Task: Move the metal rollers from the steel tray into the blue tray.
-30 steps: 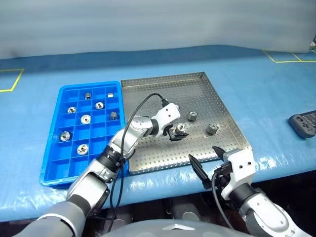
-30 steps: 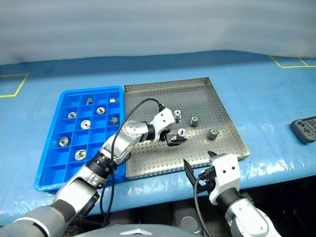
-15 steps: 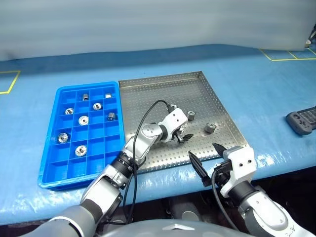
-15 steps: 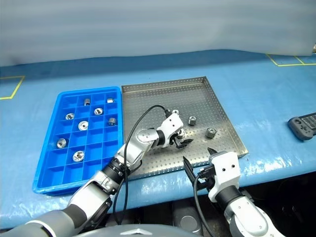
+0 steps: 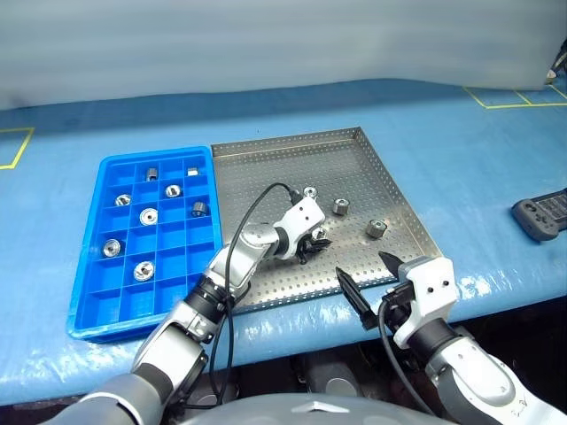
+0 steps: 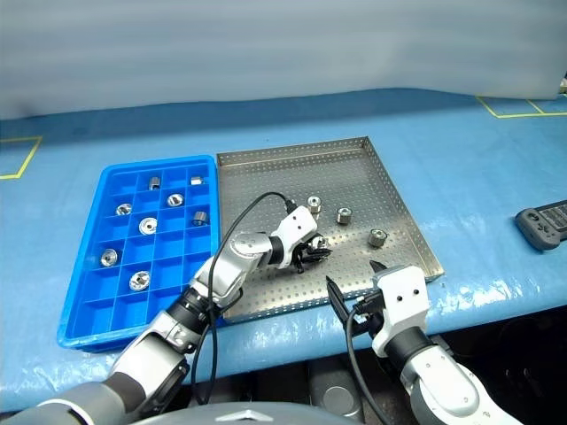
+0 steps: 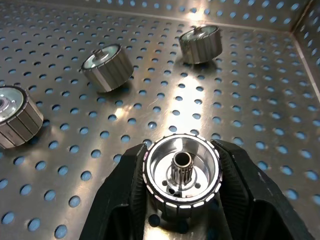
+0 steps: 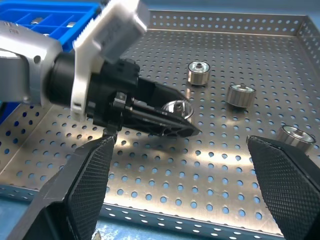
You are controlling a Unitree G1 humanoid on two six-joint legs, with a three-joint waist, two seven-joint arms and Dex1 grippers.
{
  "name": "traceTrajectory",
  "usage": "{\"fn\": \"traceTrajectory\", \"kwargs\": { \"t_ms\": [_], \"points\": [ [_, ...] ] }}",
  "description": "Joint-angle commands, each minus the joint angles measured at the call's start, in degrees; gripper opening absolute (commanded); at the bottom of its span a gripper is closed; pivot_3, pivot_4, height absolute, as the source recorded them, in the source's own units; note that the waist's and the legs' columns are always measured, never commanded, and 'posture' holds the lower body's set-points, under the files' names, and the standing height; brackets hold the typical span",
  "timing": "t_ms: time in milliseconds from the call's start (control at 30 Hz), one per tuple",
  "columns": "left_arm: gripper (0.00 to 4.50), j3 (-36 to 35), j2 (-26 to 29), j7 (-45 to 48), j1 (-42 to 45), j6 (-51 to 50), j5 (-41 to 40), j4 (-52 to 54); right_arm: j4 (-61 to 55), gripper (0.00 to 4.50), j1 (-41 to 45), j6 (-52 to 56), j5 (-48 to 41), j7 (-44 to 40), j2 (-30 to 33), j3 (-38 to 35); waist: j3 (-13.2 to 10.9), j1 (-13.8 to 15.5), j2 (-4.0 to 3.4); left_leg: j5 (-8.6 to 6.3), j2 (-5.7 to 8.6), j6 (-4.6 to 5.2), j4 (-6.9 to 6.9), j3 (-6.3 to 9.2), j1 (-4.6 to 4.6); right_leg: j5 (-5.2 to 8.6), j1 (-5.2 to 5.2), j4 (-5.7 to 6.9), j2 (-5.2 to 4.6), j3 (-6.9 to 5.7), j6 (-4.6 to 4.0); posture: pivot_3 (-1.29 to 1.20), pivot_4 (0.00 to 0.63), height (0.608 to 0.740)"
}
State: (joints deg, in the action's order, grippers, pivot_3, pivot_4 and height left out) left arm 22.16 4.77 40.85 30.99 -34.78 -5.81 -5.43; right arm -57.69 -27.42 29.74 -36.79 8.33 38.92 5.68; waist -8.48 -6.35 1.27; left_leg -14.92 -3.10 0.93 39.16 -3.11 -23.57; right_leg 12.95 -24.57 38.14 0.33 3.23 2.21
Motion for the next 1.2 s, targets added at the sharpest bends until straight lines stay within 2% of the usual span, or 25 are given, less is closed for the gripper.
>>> {"fn": "traceTrajectory", "kwargs": {
  "t_ms": [33, 167, 300, 467, 700, 933, 1200],
  "points": [
    [1.69, -5.2, 1.1, 1.1, 0.9, -5.4, -5.8, 11.0, -2.2, 4.5, 3.5, 2.9, -1.3, -2.0, 0.2, -1.2, 0.0, 0.3, 0.0, 0.0, 0.0, 0.0, 0.0, 0.0, 0.0, 0.0, 0.0, 0.0, 0.01, 0.0, 0.01, -0.09, 0.15, 0.74],
    [1.69, -12.2, 4.1, 0.0, 0.2, -9.9, -11.3, 20.2, -0.2, 4.5, 10.5, 6.5, -2.5, -5.9, -0.1, -0.6, 0.0, 1.4, -0.01, 0.01, -0.02, 0.01, 0.01, 0.01, 0.08, -0.02, 0.03, 0.06, 0.08, 0.06, 0.01, -0.01, 0.15, 0.74],
    [1.69, -17.9, 10.3, 0.7, -2.7, -10.8, -14.8, 28.0, 3.1, 4.5, 17.7, 9.3, -3.2, -10.9, -0.3, 0.5, 0.0, 3.5, 0.0, 0.02, 0.0, 0.01, -0.01, 0.06, 0.12, -0.03, 0.04, 0.09, 0.1, 0.04, 0.0, 0.1, 0.15, 0.74],
    [1.69, -25.4, 19.3, -0.8, -10.4, -12.2, -17.2, 38.4, 8.4, 4.5, 26.8, 11.4, -2.6, -18.2, -0.8, 3.5, -0.1, 6.5, 0.05, 0.0, 0.0, 0.02, -0.04, 0.06, 0.04, -0.03, -0.03, 0.01, 0.06, 0.0, 0.0, 0.23, 0.15, 0.74],
    [1.69, -36.0, 27.3, -5.5, -24.6, -15.4, -16.9, 48.6, 17.1, 4.5, 37.3, 11.4, 0.4, -28.6, -3.8, 10.1, -0.1, 11.1, 0.08, -0.01, 0.0, 0.05, -0.04, 0.17, -0.02, 0.02, 0.02, -0.14, 0.01, -0.18, -0.09, 0.4, 0.15, 0.74],
    [1.69, -42.8, 28.4, -9.8, -37.9, -16.9, -16.7, 53.1, 21.7, 4.5, 41.5, 10.6, 3.4, -35.0, -7.1, 13.4, -0.1, 15.3, 0.09, -0.02, 0.02, 0.06, -0.02, 0.33, -0.11, 0.07, 0.06, -0.18, -0.15, -0.45, -0.17, 0.48, 0.15, 0.74],
    [1.69, -42.6, 28.6, -13.3, -42.3, -16.4, -16.0, 51.3, 21.9, 4.5, 41.2, 11.3, 5.4, -37.5, -9.1, 13.3, -0.1, 19.2, 0.06, -0.01, 0.02, 0.05, -0.02, 0.46, -0.17, 0.16, 0.05, -0.19, -0.25, -0.75, -0.29, 0.5, 0.15, 0.74]
  ]
}}
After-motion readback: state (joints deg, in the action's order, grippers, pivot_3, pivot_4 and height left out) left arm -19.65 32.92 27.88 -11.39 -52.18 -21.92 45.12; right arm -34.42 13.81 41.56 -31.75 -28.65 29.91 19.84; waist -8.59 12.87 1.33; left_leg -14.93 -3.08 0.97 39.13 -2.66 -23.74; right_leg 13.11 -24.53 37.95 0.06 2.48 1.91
